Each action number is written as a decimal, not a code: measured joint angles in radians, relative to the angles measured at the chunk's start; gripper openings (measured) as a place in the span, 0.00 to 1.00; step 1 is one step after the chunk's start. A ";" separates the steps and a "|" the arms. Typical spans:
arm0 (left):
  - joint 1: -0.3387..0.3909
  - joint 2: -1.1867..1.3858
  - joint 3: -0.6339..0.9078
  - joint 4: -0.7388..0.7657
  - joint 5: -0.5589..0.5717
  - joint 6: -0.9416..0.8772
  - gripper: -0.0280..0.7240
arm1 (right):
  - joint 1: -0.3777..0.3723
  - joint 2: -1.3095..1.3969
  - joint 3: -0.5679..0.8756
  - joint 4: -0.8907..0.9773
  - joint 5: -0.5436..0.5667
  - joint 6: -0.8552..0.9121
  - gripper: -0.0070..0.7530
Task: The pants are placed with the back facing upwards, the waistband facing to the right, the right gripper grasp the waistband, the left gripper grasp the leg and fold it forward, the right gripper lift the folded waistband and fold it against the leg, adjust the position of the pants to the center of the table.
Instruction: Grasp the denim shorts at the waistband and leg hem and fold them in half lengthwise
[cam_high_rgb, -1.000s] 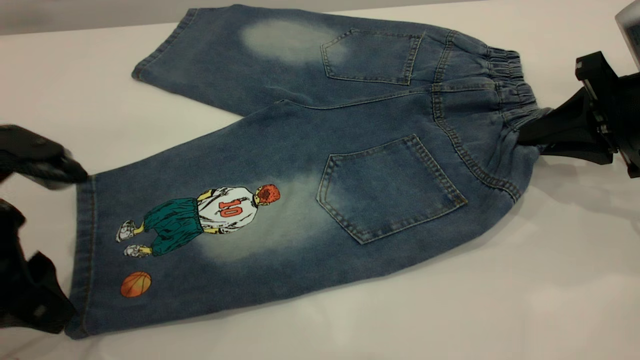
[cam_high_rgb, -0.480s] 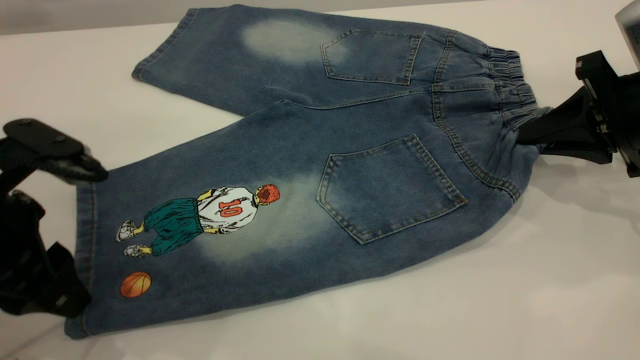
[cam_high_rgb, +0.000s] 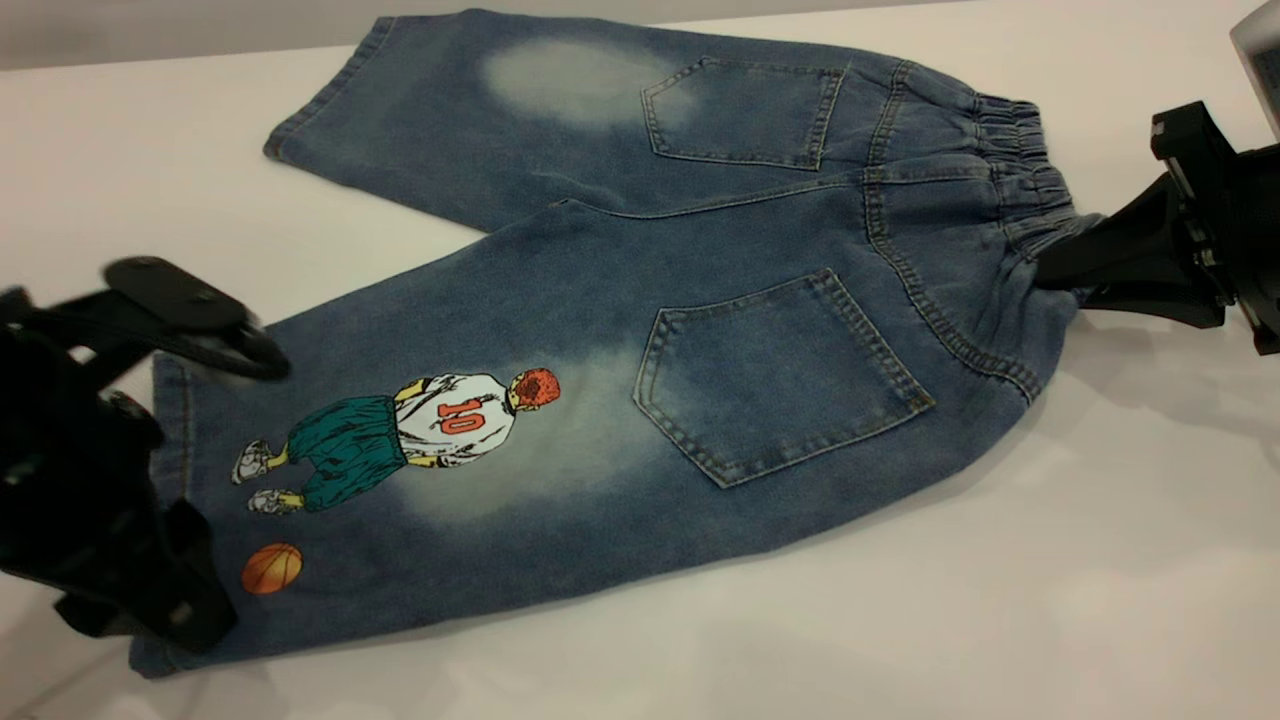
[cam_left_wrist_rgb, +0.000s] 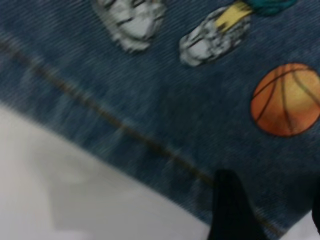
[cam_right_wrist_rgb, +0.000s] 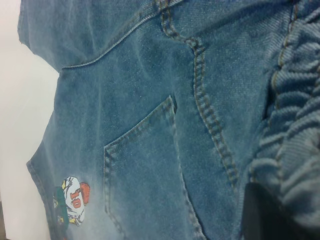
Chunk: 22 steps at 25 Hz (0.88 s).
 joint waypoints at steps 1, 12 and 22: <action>-0.017 0.005 0.000 0.008 -0.008 0.000 0.52 | 0.000 0.000 0.000 0.000 0.000 0.000 0.07; -0.029 0.008 0.003 0.009 -0.084 0.000 0.52 | 0.000 0.000 0.000 0.000 0.000 0.000 0.08; -0.029 0.007 0.003 0.006 -0.025 -0.002 0.52 | 0.000 0.000 0.000 0.000 0.000 0.000 0.08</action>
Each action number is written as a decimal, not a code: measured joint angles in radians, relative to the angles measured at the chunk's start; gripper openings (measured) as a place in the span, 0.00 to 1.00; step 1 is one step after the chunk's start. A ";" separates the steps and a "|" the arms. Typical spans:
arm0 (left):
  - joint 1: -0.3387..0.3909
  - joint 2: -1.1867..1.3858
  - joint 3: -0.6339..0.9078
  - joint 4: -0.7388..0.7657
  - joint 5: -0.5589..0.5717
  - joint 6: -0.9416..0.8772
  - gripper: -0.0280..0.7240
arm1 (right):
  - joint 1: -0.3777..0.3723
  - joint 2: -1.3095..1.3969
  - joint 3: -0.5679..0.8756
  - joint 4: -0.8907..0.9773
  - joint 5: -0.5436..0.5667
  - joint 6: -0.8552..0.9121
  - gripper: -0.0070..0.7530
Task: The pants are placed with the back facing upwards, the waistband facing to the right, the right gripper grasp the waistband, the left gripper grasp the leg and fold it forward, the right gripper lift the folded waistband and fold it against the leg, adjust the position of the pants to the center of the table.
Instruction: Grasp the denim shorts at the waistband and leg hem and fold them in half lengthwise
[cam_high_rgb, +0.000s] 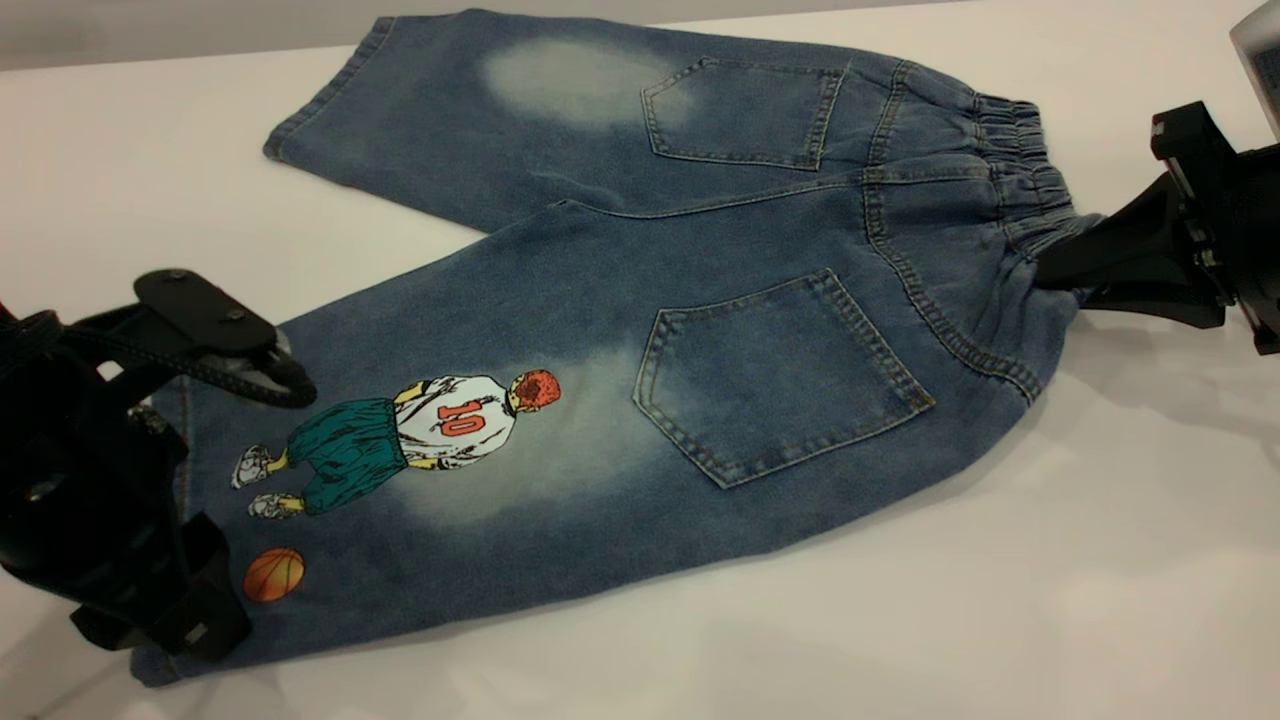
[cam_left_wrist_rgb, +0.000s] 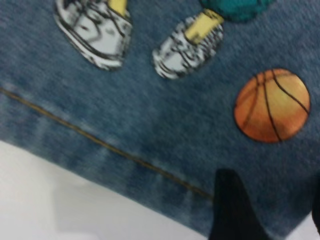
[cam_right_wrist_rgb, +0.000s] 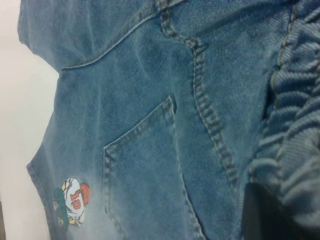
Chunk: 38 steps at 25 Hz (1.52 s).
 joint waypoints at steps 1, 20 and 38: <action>0.000 0.002 0.000 0.000 -0.002 0.000 0.52 | 0.000 0.000 0.000 0.000 0.000 0.000 0.08; 0.001 0.103 -0.002 0.013 -0.055 0.003 0.11 | 0.000 0.000 0.000 0.001 0.023 0.000 0.08; -0.001 -0.315 -0.020 0.027 0.018 -0.022 0.08 | 0.000 -0.157 0.000 -0.003 0.085 0.139 0.08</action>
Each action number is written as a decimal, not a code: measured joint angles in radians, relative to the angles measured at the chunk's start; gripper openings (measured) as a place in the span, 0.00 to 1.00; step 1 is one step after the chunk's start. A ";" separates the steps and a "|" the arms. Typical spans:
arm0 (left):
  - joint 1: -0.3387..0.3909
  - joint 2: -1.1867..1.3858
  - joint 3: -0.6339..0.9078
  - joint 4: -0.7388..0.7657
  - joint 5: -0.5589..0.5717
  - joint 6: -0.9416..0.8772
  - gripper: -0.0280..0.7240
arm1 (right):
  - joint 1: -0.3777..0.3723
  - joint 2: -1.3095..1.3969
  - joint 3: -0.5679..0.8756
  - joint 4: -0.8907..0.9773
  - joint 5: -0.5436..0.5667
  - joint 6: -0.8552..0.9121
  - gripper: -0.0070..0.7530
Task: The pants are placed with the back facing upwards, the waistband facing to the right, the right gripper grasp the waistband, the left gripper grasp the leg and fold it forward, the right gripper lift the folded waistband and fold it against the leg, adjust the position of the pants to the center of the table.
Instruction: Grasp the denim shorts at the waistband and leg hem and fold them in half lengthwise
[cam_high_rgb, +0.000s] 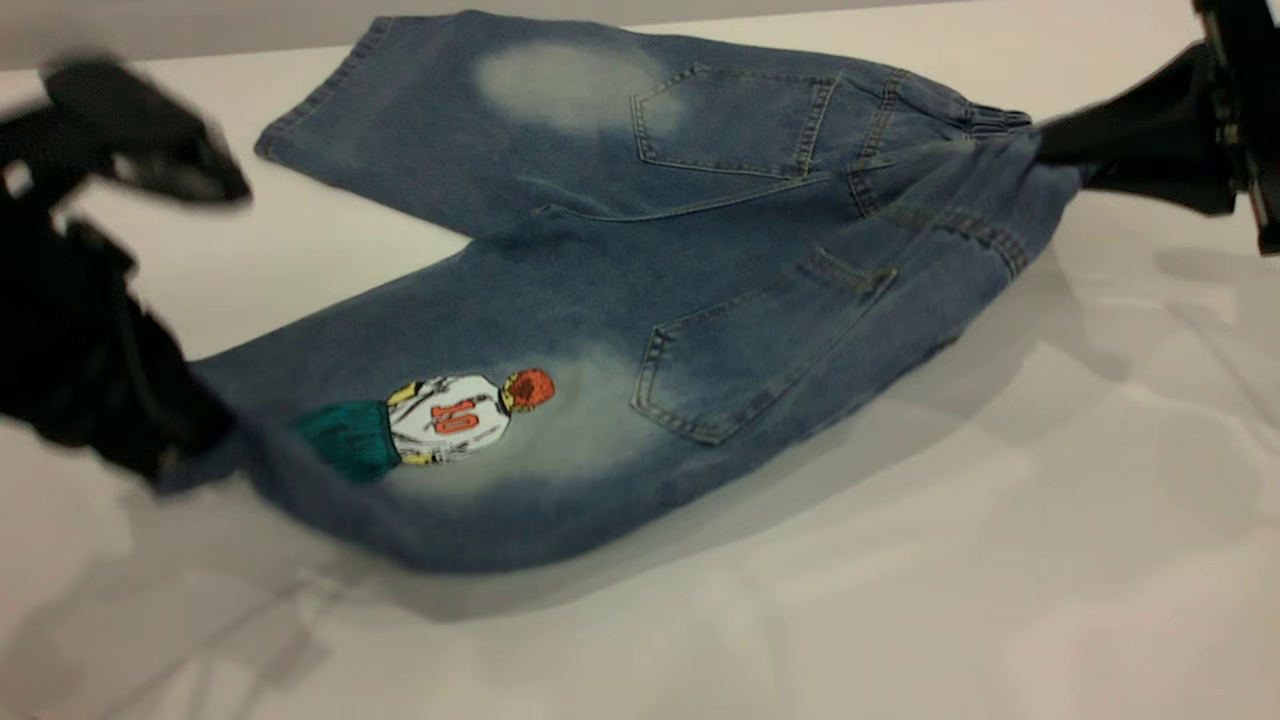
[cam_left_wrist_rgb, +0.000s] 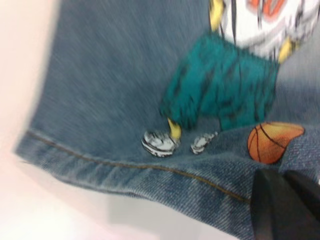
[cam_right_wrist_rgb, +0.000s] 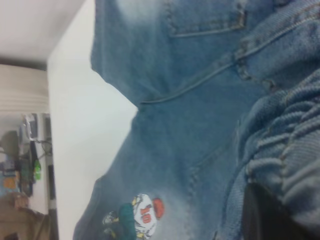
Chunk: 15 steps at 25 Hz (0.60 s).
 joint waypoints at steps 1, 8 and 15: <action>0.001 -0.030 -0.012 0.001 0.000 -0.009 0.08 | 0.000 -0.012 0.000 -0.007 -0.001 0.010 0.08; 0.012 -0.093 -0.105 0.002 -0.060 -0.013 0.08 | 0.000 -0.086 0.001 -0.020 0.006 0.106 0.08; 0.146 -0.092 -0.209 0.002 -0.090 0.002 0.08 | 0.000 -0.120 0.001 0.004 0.010 0.209 0.08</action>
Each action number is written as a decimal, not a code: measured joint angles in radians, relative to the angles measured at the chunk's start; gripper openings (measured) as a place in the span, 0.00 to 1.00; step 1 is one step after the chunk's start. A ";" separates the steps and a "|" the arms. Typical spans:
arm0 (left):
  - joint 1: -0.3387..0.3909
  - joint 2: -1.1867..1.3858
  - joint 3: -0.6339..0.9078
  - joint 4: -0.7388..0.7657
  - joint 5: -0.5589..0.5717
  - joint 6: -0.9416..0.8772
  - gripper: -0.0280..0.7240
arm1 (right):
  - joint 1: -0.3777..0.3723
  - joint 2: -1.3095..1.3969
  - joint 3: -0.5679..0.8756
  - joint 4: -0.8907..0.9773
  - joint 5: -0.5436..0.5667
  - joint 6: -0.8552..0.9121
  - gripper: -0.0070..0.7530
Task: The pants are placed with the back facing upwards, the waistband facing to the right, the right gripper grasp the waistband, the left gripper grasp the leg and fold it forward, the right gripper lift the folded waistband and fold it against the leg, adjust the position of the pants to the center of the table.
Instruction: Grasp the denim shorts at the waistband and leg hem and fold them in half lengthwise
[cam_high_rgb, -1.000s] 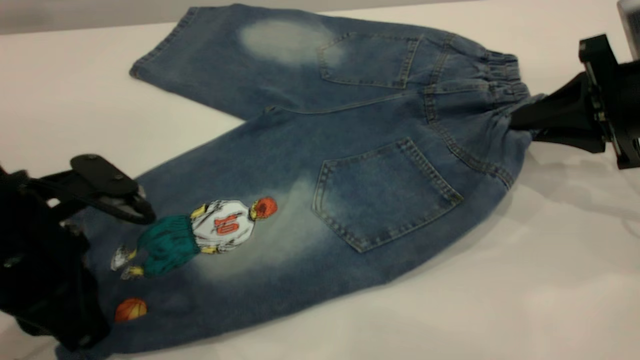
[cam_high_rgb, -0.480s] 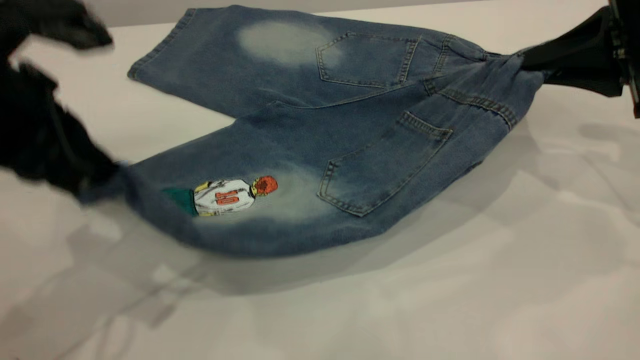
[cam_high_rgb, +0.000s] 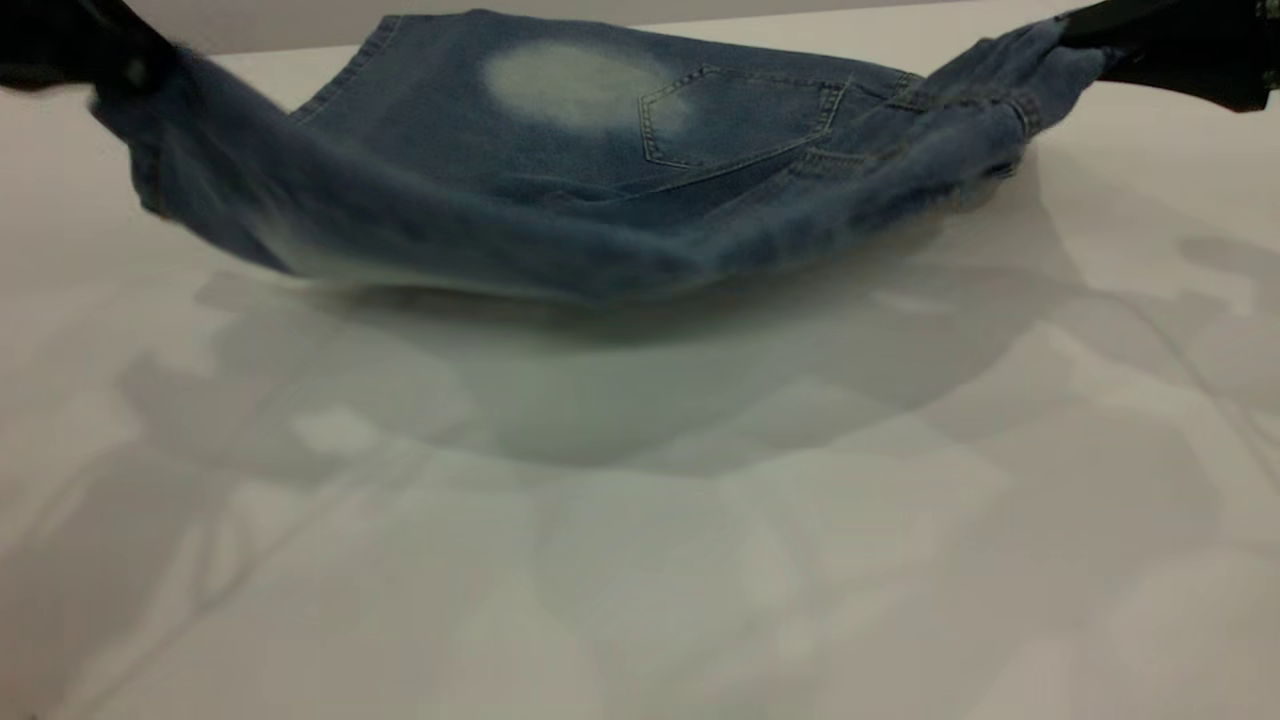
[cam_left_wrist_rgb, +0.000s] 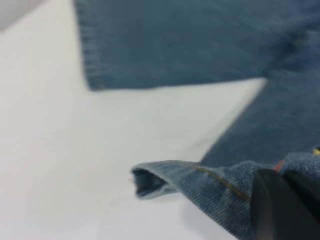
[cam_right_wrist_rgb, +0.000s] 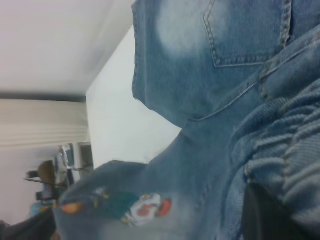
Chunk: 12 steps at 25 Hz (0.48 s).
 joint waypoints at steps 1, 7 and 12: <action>0.023 0.000 -0.015 0.000 0.000 0.001 0.08 | 0.000 0.000 0.000 -0.002 0.002 0.013 0.08; 0.107 0.023 -0.092 0.000 -0.019 0.003 0.08 | 0.000 0.000 -0.005 0.000 0.001 0.138 0.08; 0.109 0.098 -0.169 -0.002 -0.024 0.028 0.08 | 0.000 0.000 -0.042 -0.003 -0.013 0.296 0.08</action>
